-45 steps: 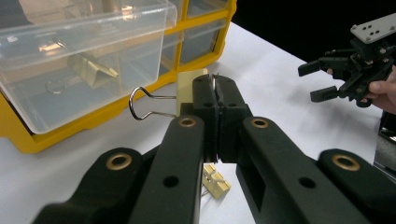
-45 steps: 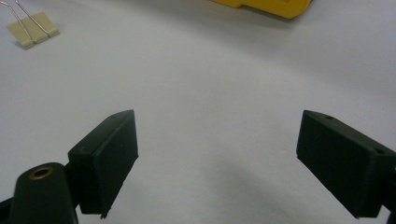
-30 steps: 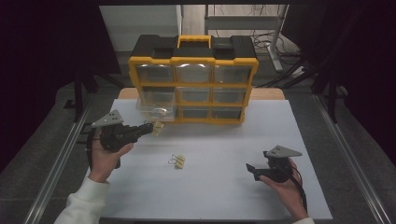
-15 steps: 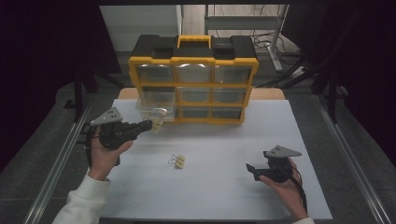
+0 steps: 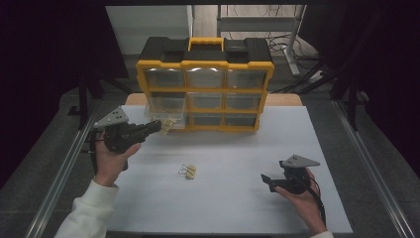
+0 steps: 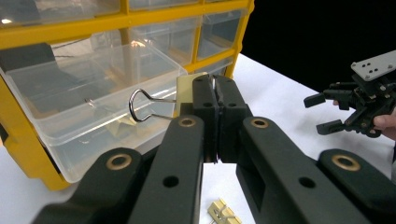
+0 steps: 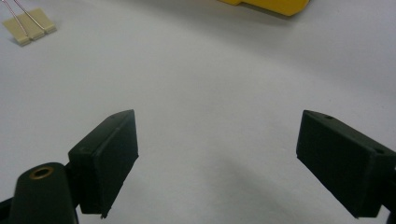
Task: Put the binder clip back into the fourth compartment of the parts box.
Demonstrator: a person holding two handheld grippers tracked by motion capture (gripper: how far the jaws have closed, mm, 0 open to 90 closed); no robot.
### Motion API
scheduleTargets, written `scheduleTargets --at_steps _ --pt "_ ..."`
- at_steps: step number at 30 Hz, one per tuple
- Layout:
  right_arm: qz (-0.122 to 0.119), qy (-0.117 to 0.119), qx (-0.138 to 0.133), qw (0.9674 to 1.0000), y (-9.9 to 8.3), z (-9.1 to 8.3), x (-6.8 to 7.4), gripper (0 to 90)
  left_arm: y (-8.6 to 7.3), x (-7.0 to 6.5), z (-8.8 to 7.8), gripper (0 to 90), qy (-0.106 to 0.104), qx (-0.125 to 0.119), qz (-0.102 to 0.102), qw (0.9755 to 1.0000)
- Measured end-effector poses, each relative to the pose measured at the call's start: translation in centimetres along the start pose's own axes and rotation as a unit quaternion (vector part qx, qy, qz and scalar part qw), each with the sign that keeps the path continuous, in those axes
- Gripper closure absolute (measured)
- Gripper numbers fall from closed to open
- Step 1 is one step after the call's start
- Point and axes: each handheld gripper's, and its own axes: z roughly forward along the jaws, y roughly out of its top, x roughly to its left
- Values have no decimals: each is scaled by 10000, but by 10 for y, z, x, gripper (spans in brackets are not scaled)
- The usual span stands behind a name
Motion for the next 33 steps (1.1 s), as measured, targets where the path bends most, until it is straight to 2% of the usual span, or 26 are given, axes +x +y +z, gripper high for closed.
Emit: scheduleTargets --at_steps 33 --pt "12 -6 -11 10000 0 0 0 134 27 6 0 885 232 -168 87 9996"
